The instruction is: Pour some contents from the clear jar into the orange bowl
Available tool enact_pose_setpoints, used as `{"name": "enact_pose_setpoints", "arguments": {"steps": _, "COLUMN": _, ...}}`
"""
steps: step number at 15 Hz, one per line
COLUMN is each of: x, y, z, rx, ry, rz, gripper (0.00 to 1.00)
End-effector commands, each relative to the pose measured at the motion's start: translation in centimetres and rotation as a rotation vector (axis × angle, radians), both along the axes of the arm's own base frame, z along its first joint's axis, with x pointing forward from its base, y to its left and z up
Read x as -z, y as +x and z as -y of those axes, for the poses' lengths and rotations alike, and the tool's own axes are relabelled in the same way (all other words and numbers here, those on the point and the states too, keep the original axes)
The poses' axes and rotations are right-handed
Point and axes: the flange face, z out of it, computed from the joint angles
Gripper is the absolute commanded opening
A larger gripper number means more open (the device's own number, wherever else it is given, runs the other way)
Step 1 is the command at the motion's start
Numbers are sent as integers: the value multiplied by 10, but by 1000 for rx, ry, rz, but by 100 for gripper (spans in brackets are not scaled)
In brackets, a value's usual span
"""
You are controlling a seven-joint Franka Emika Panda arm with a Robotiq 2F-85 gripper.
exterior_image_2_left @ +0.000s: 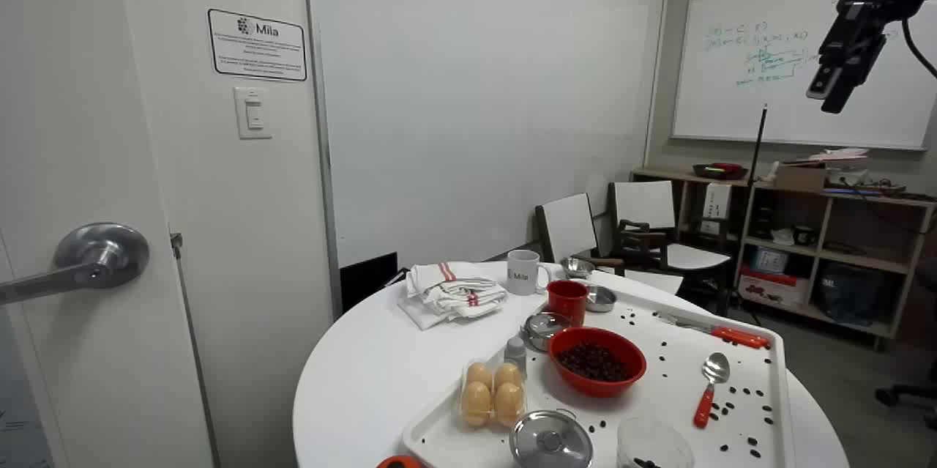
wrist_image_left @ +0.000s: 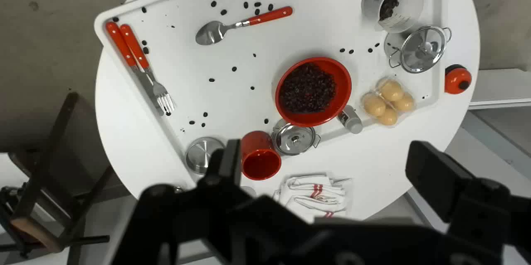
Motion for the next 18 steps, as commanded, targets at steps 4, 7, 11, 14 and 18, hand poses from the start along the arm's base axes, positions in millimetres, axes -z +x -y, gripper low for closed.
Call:
{"name": "enact_pose_setpoints", "arguments": {"steps": 4, "x": -2, "y": 6, "z": -3, "rx": 109, "ry": 39, "rz": 14, "gripper": 100}}
{"name": "enact_pose_setpoints", "arguments": {"steps": 7, "x": -3, "y": 19, "z": -11, "rx": 269, "ry": 112, "rz": 23, "gripper": 100}}
{"name": "enact_pose_setpoints", "arguments": {"steps": 11, "x": 1, "y": 36, "z": -30, "rx": 443, "ry": 154, "rz": 47, "gripper": 100}}
{"name": "enact_pose_setpoints", "arguments": {"steps": 14, "x": 24, "y": 63, "z": -51, "rx": 494, "ry": 126, "rz": -18, "gripper": 100}}
{"name": "enact_pose_setpoints", "arguments": {"steps": 18, "x": 42, "y": 79, "z": -96, "rx": 408, "ry": 87, "rz": -148, "gripper": 100}}
